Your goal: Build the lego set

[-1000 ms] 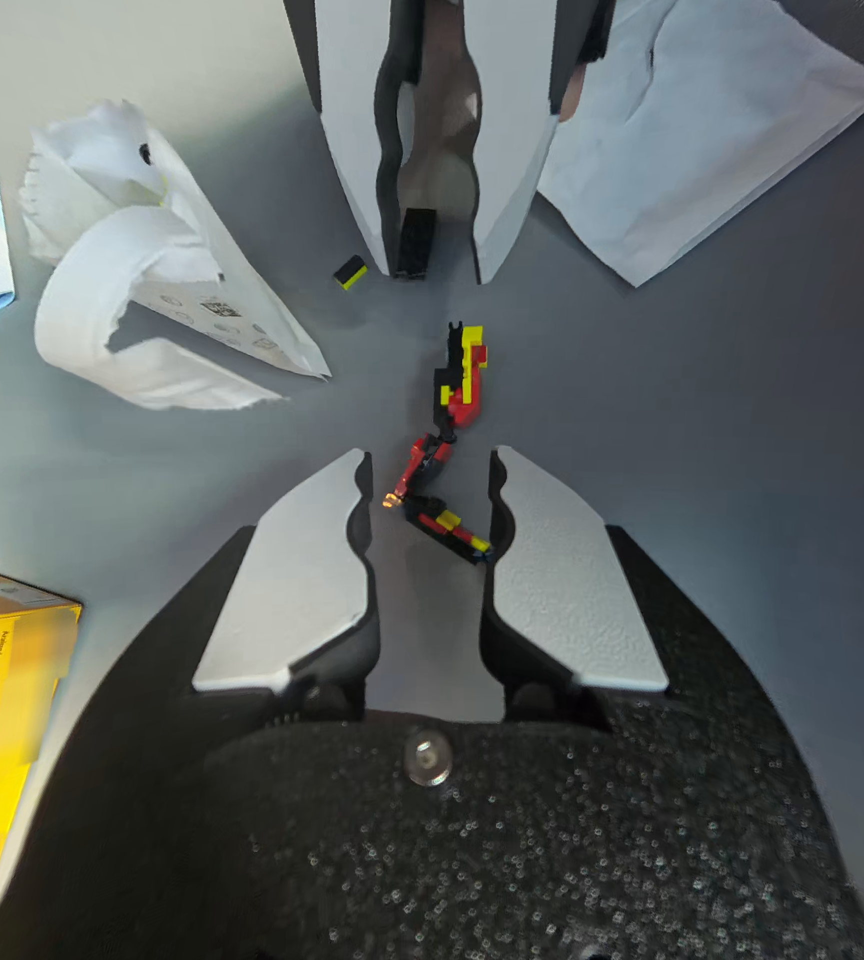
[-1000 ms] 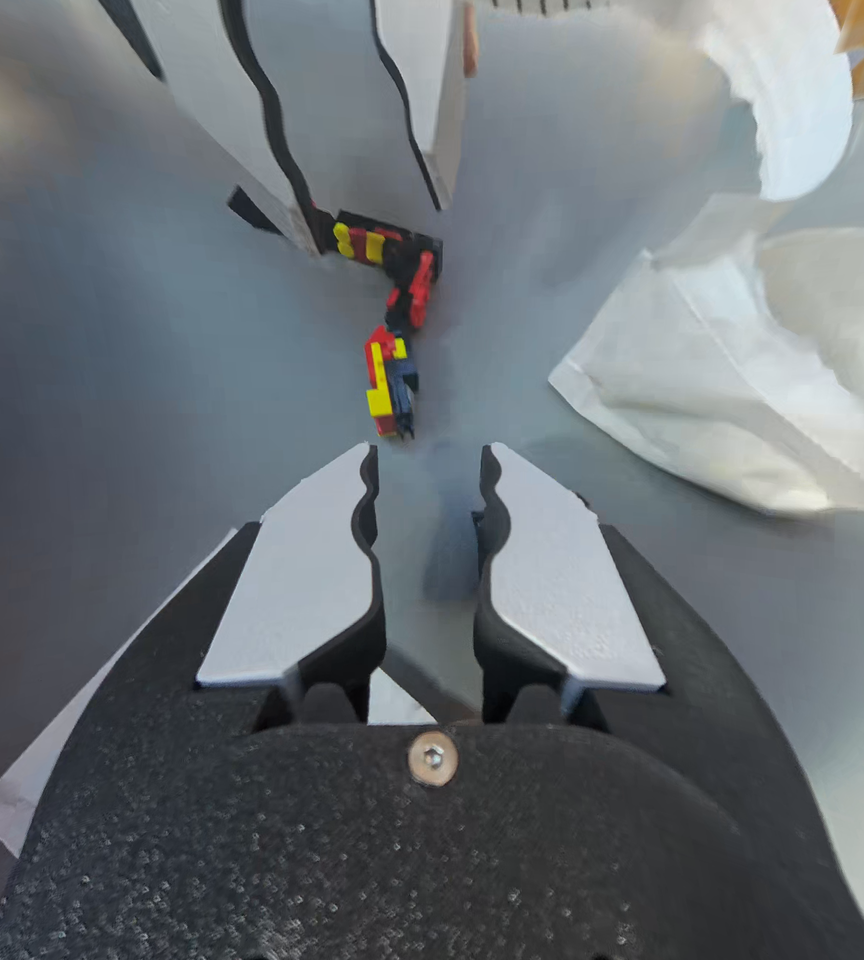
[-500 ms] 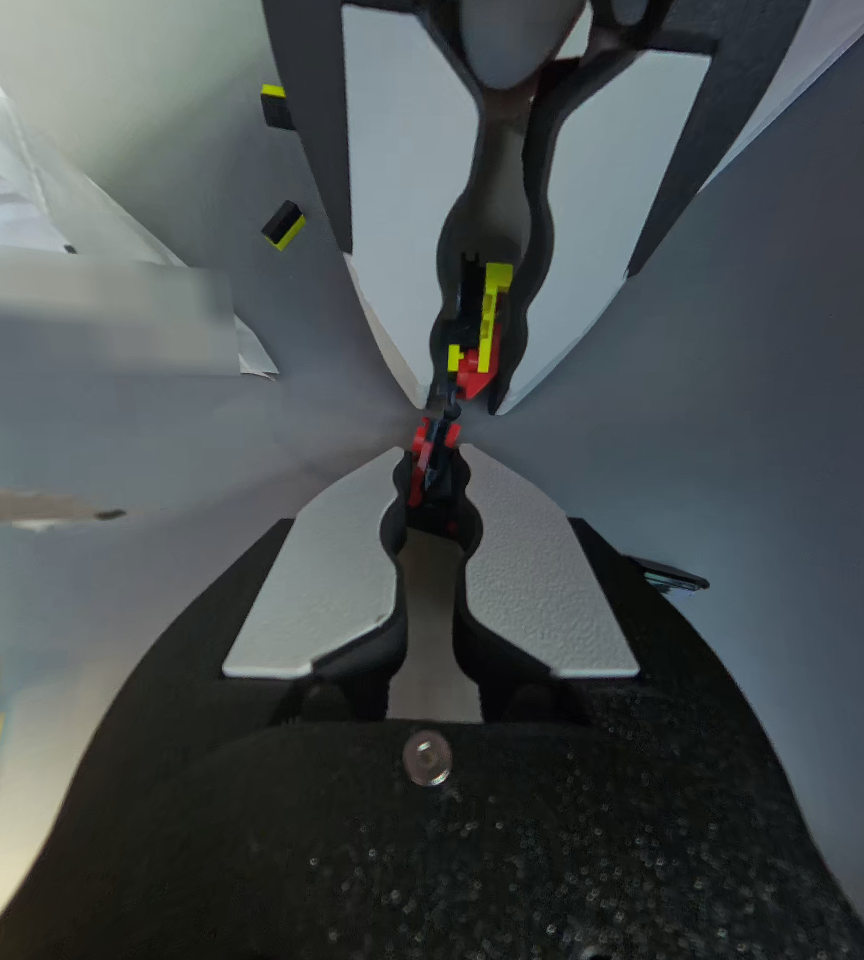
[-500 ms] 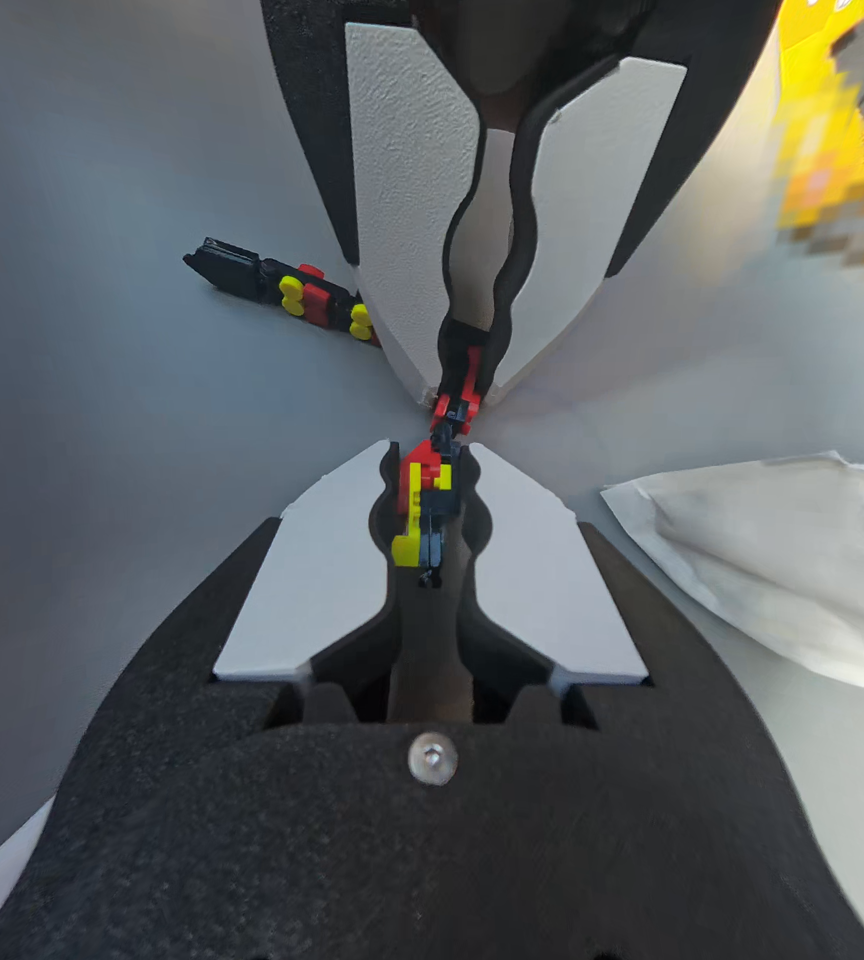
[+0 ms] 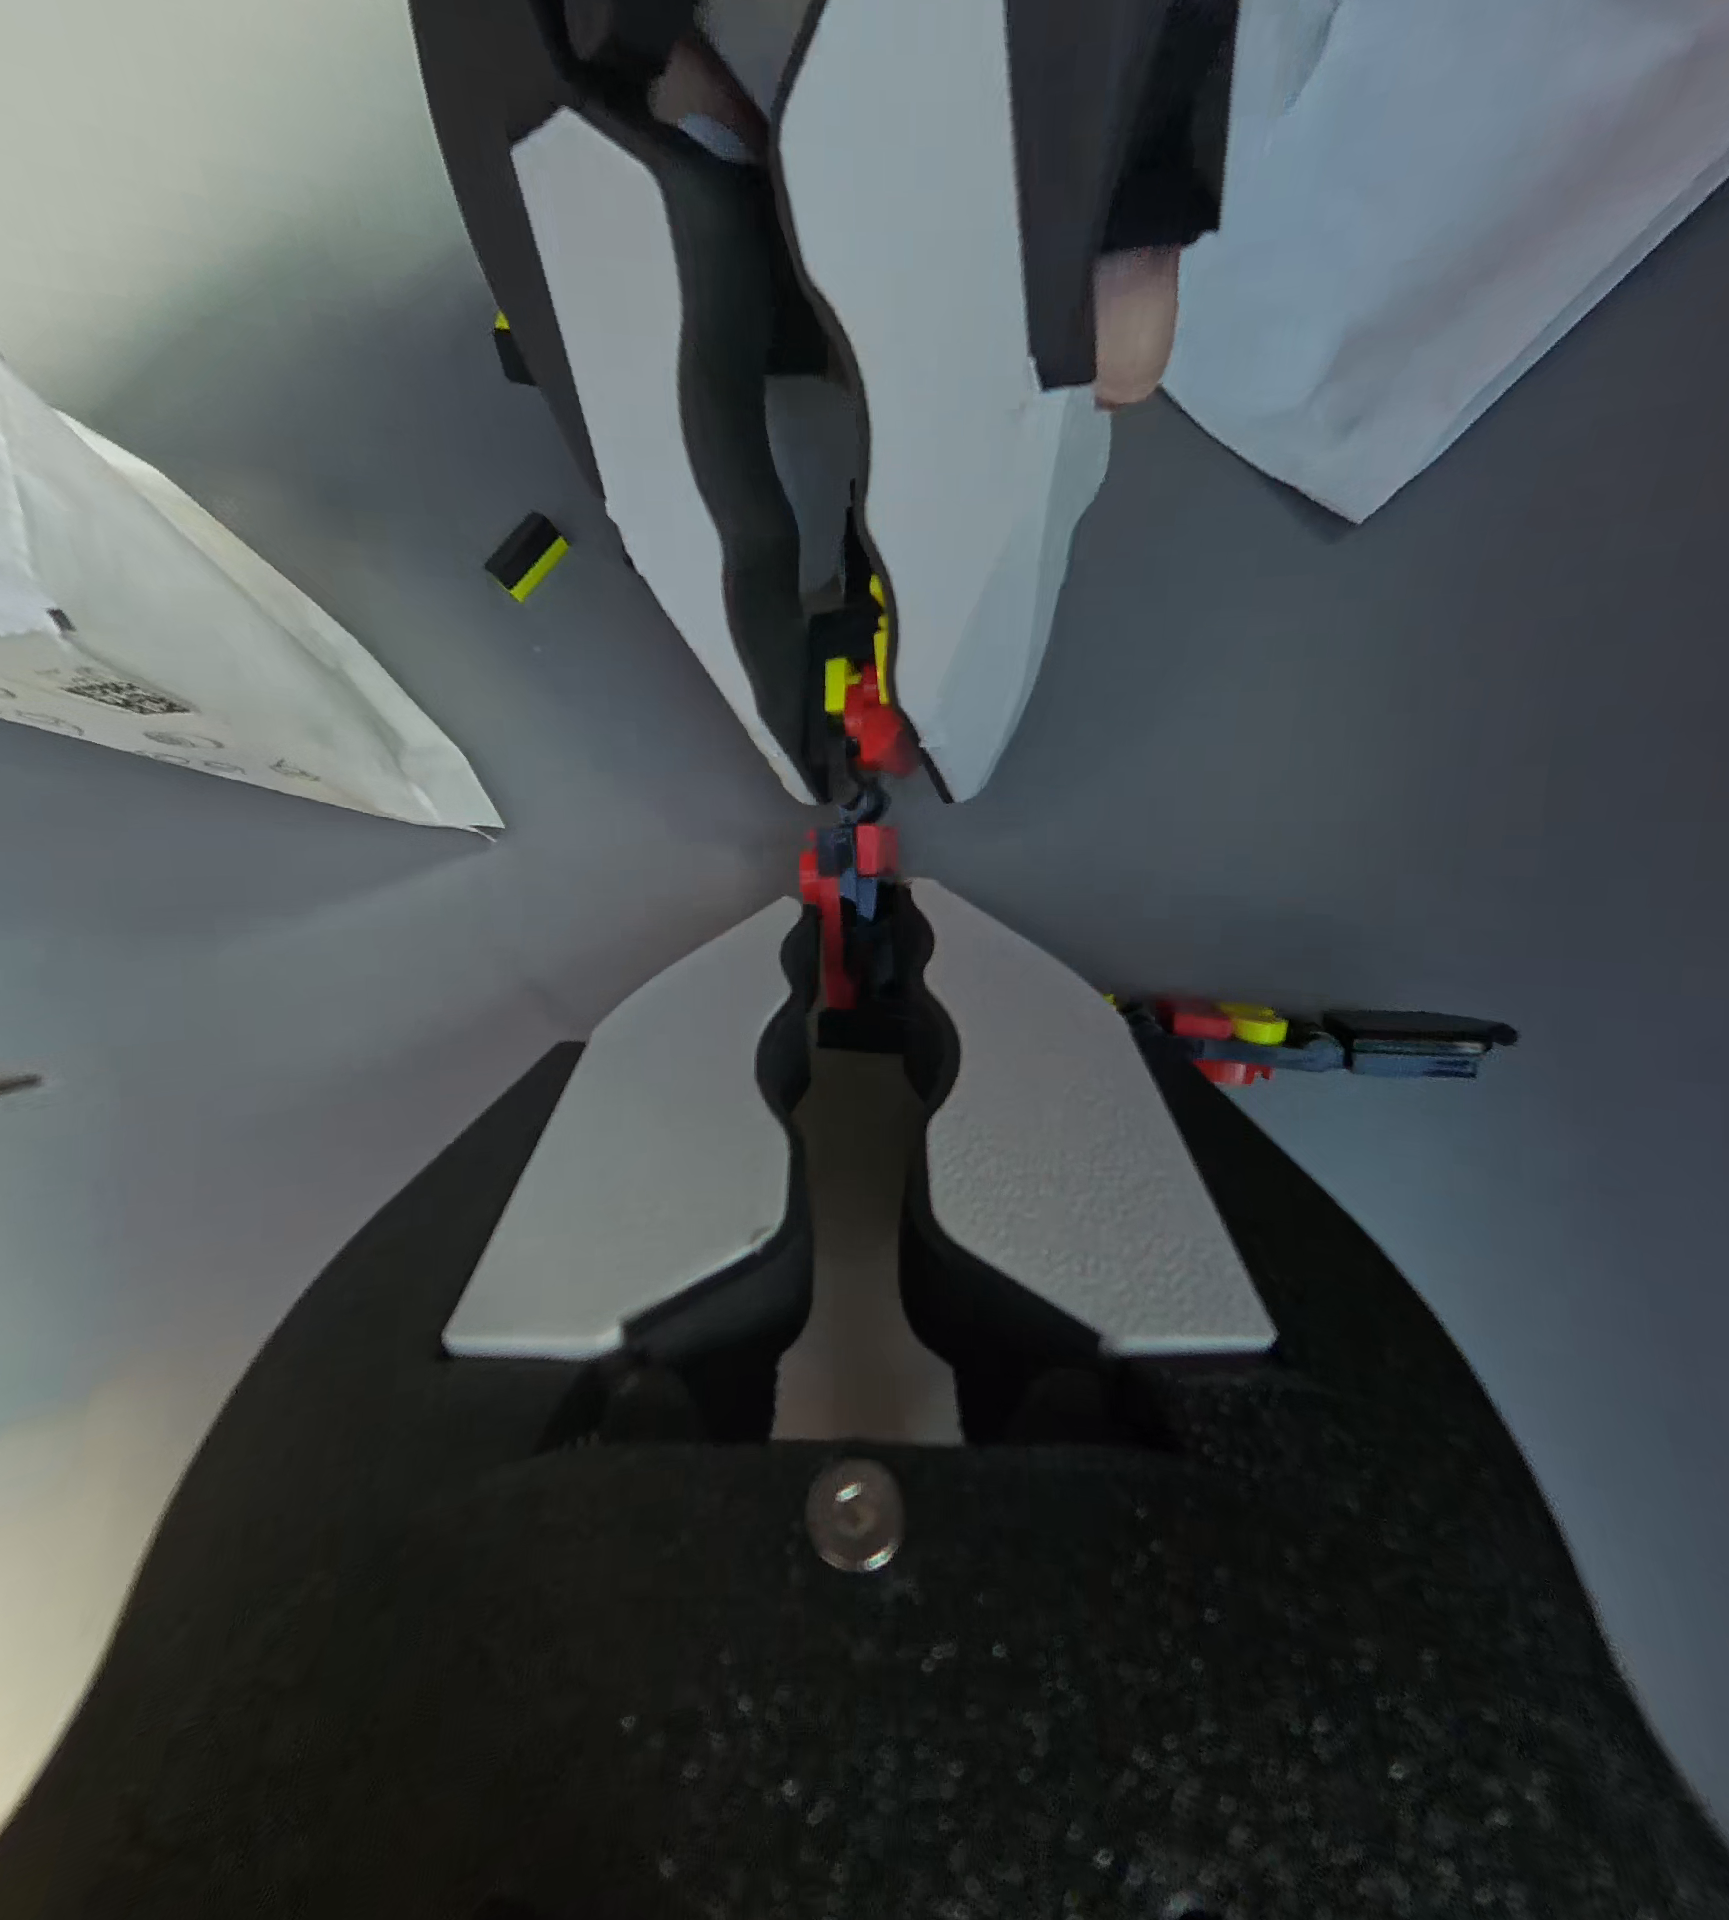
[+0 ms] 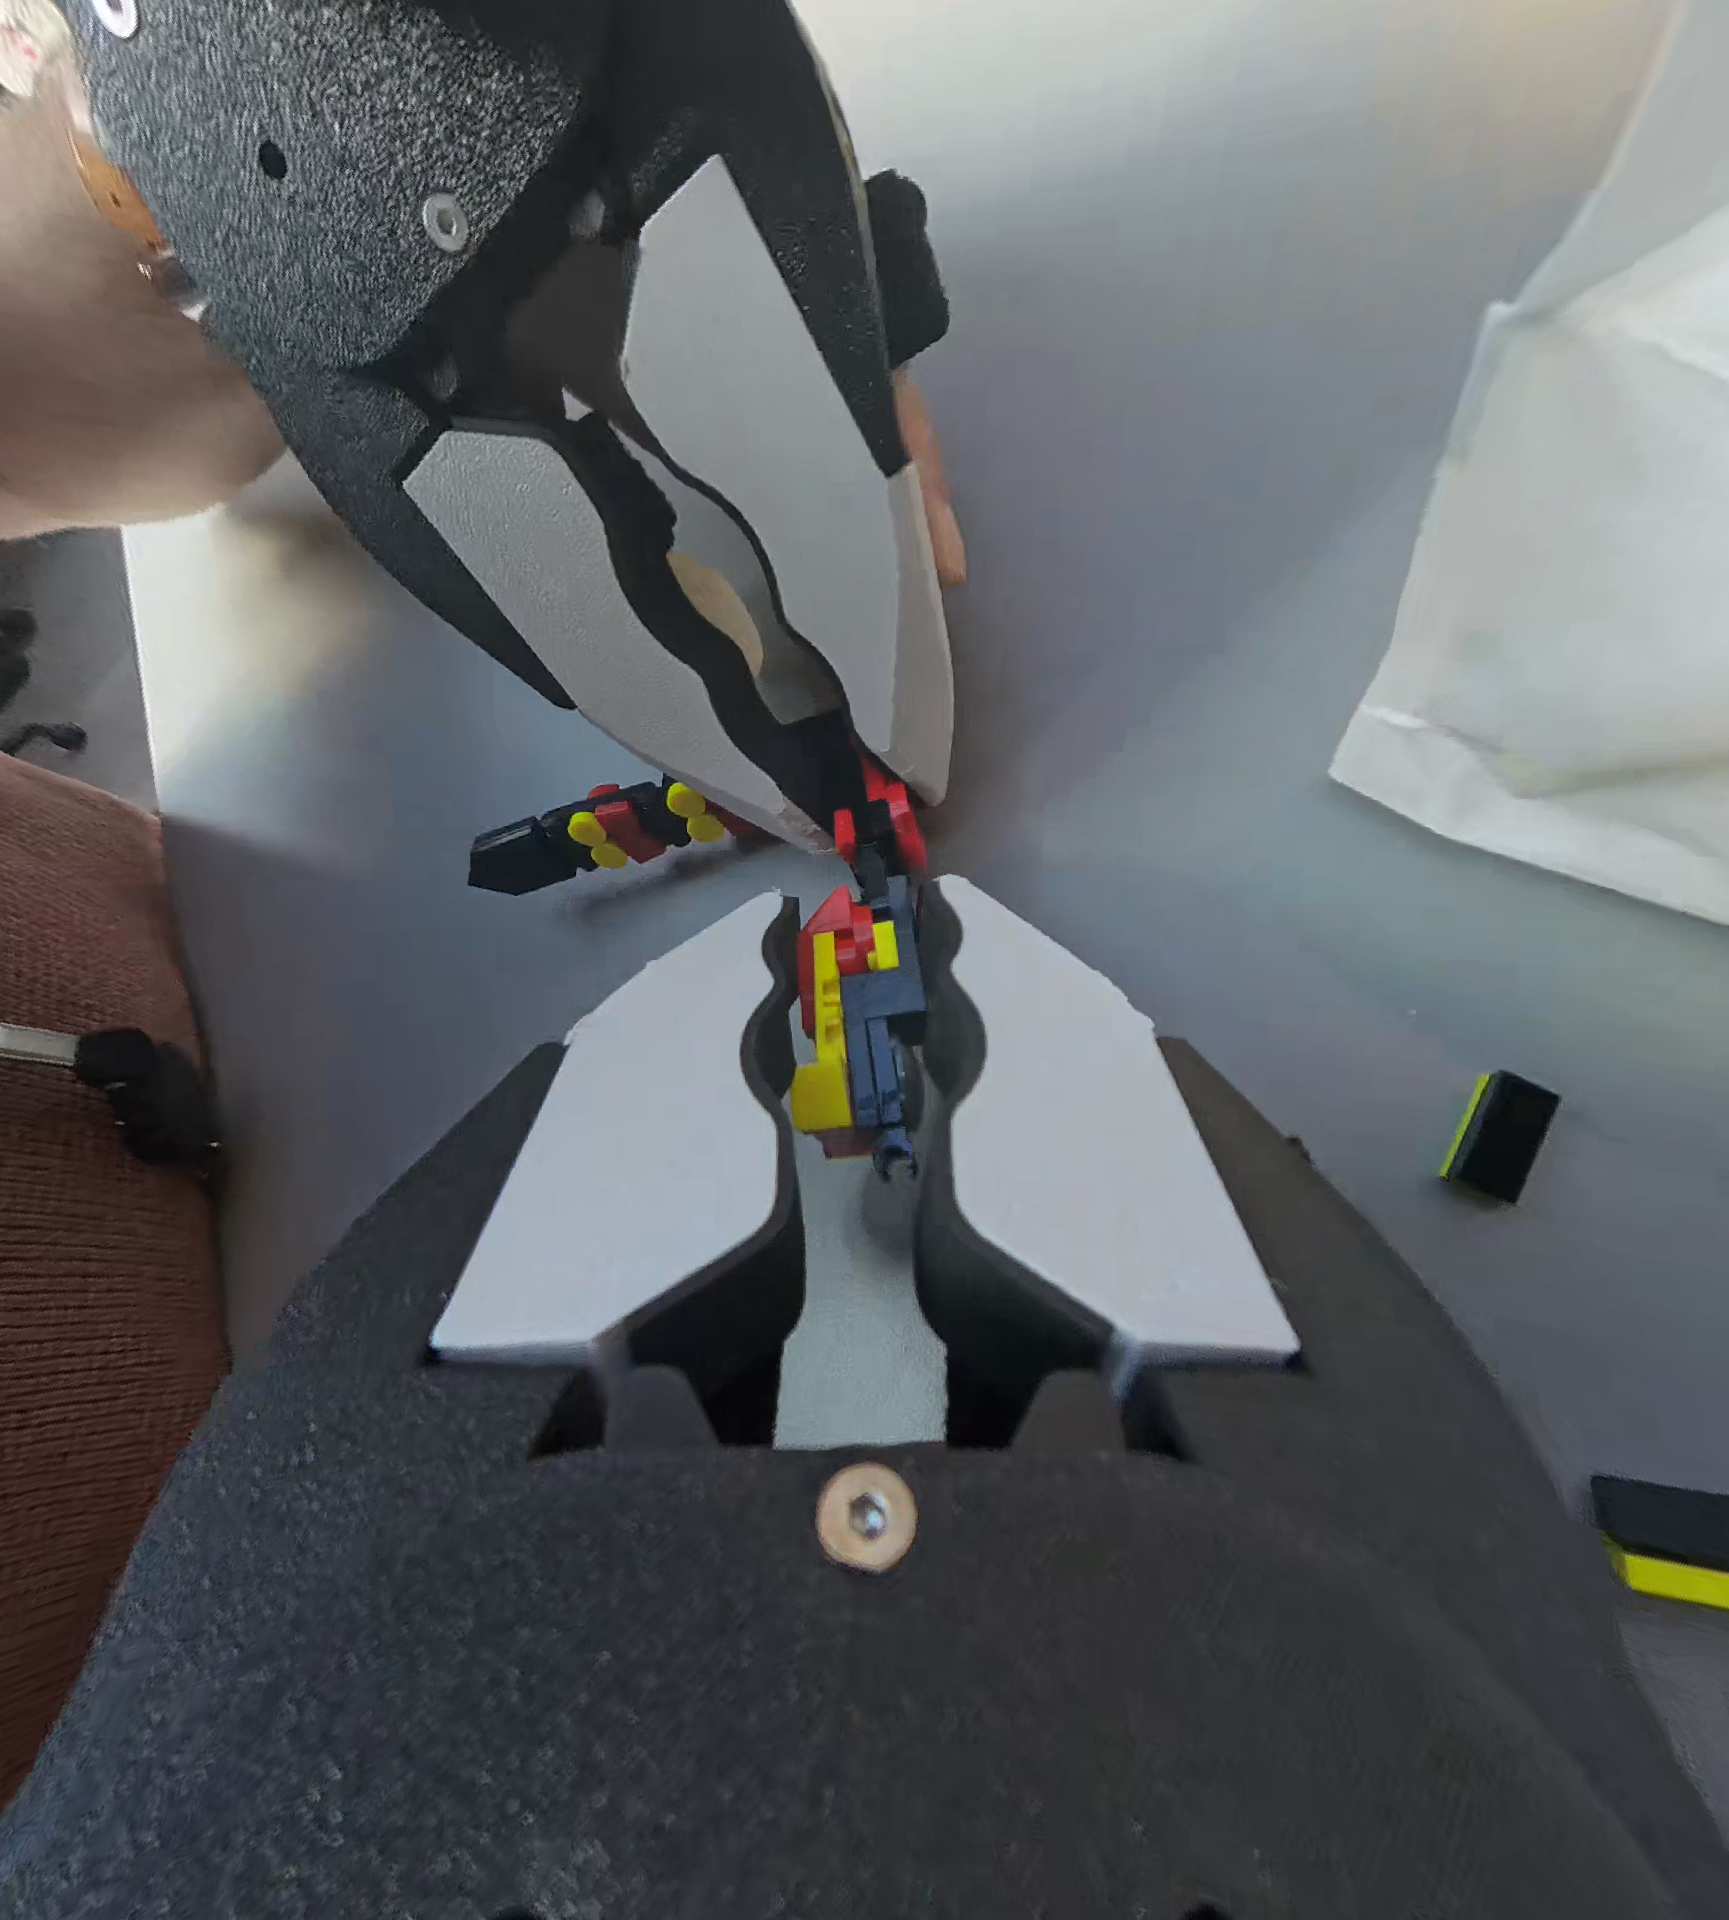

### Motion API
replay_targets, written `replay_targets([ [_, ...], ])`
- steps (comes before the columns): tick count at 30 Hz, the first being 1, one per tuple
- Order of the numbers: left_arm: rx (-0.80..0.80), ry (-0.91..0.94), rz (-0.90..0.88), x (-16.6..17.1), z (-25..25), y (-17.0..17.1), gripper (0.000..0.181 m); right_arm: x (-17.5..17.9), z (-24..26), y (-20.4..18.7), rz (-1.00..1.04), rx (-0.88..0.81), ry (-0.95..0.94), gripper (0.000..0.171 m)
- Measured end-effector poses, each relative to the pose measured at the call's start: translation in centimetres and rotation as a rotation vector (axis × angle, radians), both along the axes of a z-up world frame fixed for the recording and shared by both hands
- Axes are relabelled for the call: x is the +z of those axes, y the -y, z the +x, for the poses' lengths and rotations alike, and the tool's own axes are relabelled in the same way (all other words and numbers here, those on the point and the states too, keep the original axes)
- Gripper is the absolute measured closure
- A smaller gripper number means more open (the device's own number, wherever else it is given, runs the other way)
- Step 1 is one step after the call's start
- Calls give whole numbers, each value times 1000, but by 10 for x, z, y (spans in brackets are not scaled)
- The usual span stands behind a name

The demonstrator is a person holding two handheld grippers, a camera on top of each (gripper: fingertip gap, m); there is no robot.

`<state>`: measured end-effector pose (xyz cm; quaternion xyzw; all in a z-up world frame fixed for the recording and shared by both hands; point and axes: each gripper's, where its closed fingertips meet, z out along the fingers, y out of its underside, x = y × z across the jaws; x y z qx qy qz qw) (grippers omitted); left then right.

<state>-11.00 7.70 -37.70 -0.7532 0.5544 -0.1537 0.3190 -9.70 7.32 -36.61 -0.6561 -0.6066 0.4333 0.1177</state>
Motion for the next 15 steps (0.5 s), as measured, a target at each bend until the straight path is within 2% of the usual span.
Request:
replay_targets([
  [5, 1, -9, 42, 2, 2, -2, 167, 8, 1, -1, -67, -11, -5, 151],
  [11, 20, 32, 80, 3, 8, -2, 167, 9, 6, -2, -16, 14, -46, 150],
  [12, 23, 29, 88, 3, 8, -3, 167, 7, 7, -2, 21, 32, -47, 150],
  [13, 25, 22, 88, 2, 8, -3, 167, 3, 9, -3, 140, 73, -48, 150],
  [15, 7, 24, 86, 3, 9, -2, 168, -1, 12, -2, 532, 231, -74, 149],
])
